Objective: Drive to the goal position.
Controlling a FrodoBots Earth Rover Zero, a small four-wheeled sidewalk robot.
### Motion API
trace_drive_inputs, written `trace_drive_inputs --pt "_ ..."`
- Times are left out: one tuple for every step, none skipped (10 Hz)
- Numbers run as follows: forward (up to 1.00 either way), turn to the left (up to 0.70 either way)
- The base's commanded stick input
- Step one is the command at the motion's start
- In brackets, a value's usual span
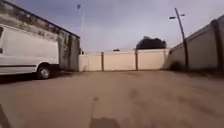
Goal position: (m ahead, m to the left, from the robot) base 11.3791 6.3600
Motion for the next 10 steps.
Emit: trace_drive_inputs --pt "0.7 0.0" --pt "0.7 0.0" --pt "0.7 0.0" --pt "0.7 0.0" --pt "0.7 0.0" --pt "0.7 0.0" --pt "0.7 0.0" --pt "0.7 0.0" --pt "0.7 0.0" --pt "0.7 0.0"
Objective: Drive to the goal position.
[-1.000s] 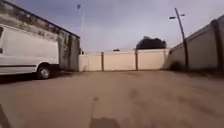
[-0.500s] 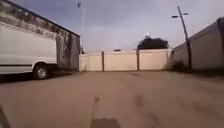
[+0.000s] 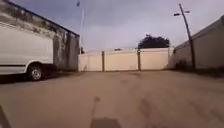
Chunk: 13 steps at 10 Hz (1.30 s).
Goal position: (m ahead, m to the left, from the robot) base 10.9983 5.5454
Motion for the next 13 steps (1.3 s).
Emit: trace_drive_inputs --pt "0.7 0.0" --pt "0.7 0.0" --pt "0.7 0.0" --pt "0.7 0.0" --pt "0.7 0.0" --pt "0.7 0.0" --pt "0.7 0.0" --pt "0.7 0.0" --pt "0.7 0.0" --pt "0.7 0.0" --pt "0.7 0.0" --pt "0.7 0.0" --pt "0.7 0.0"
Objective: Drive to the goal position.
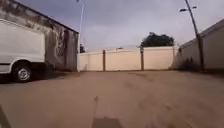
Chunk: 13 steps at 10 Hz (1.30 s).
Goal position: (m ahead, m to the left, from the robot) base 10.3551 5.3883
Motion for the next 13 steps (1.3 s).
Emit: trace_drive_inputs --pt "0.7 0.0" --pt "0.7 0.0" --pt "0.7 0.0" --pt "0.7 0.0" --pt "0.7 0.0" --pt "0.7 0.0" --pt "0.7 0.0" --pt "0.7 0.0" --pt "0.7 0.0" --pt "0.7 0.0" --pt "0.7 0.0" --pt "0.7 0.0" --pt "0.7 0.0"
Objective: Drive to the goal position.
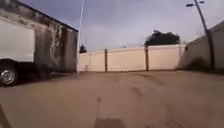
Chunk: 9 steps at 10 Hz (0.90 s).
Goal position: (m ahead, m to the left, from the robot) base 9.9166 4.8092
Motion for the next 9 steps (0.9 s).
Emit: trace_drive_inputs --pt "0.7 0.0" --pt "0.7 0.0" --pt "0.7 0.0" --pt "0.7 0.0" --pt "0.7 0.0" --pt "0.7 0.0" --pt "0.7 0.0" --pt "0.7 0.0" --pt "0.7 0.0"
